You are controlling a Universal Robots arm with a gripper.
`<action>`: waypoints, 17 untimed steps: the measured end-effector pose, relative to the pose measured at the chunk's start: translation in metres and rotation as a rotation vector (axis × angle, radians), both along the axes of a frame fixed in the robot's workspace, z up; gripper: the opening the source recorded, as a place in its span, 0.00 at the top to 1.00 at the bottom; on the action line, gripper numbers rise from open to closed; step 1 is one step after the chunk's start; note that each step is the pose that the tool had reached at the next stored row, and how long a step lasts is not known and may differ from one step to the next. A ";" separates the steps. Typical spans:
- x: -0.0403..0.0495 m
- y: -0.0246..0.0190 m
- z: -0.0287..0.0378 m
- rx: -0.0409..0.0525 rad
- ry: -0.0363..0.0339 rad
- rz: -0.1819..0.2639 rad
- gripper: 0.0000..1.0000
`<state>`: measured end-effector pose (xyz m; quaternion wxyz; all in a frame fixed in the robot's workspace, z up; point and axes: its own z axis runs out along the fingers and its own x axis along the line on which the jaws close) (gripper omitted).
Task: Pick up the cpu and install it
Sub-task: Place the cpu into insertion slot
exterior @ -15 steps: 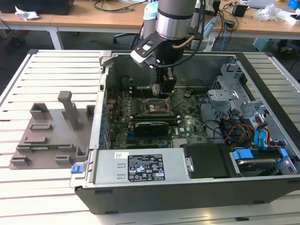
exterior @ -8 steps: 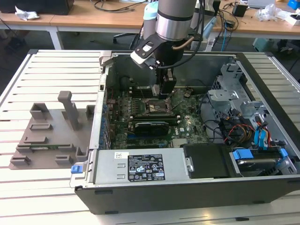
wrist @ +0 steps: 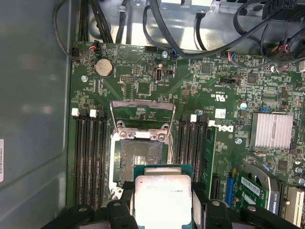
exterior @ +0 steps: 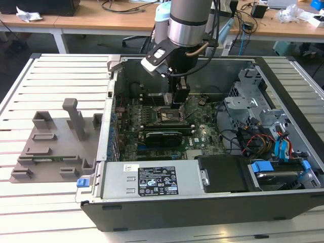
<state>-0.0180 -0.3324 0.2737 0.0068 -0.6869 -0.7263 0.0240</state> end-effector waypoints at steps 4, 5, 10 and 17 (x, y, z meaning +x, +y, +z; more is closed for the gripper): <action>0.0000 0.0000 -0.0023 -0.0002 -0.0001 0.000 0.45; 0.0000 0.0000 -0.0027 -0.0002 0.0000 0.000 0.45; 0.0000 0.0018 -0.0056 -0.0020 0.0000 0.000 0.45; 0.0000 0.0065 -0.0108 -0.0020 0.0000 0.000 0.45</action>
